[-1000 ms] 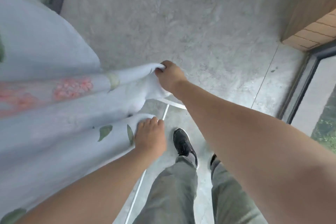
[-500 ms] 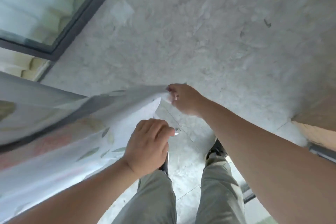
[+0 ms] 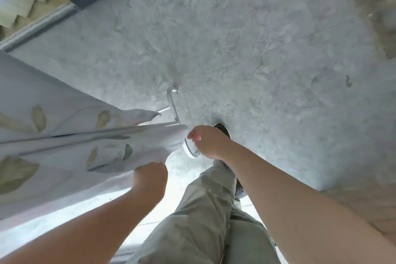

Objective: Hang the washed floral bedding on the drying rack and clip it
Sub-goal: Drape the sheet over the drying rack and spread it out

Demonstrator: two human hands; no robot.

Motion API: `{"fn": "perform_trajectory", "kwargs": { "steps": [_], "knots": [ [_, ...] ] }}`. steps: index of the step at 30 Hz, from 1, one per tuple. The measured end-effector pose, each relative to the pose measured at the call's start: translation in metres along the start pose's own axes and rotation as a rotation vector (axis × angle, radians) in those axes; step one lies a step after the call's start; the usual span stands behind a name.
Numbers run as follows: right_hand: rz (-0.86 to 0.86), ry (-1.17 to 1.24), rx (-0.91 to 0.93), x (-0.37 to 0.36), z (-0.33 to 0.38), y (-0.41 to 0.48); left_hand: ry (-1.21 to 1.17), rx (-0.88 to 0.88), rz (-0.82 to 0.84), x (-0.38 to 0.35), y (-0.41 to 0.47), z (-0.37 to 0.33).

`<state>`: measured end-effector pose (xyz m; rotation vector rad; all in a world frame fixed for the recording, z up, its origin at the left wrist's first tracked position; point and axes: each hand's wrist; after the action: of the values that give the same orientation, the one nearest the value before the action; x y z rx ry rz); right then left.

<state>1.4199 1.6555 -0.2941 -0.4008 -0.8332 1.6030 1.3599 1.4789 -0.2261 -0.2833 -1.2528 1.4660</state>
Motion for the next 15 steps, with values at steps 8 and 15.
{"fn": "perform_trajectory", "kwargs": {
  "steps": [8, 15],
  "knots": [
    [0.066, -0.227, 0.061, 0.015, 0.085, 0.074, -0.253, 0.029, 0.068, 0.005, 0.02, -0.001],
    [0.141, -0.355, 0.245, -0.018, 0.163, 0.095, -0.553, 0.215, -0.036, 0.009, 0.011, 0.01]
  ]
}}
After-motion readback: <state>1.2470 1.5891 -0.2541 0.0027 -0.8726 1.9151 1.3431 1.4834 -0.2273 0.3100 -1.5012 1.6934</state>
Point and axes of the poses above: each hand's wrist, its own y-axis towards the middle knuckle, its own x-axis out of the back of the hand, z = x × y, and after that the axes turned 6 degrees about -y, right-handed
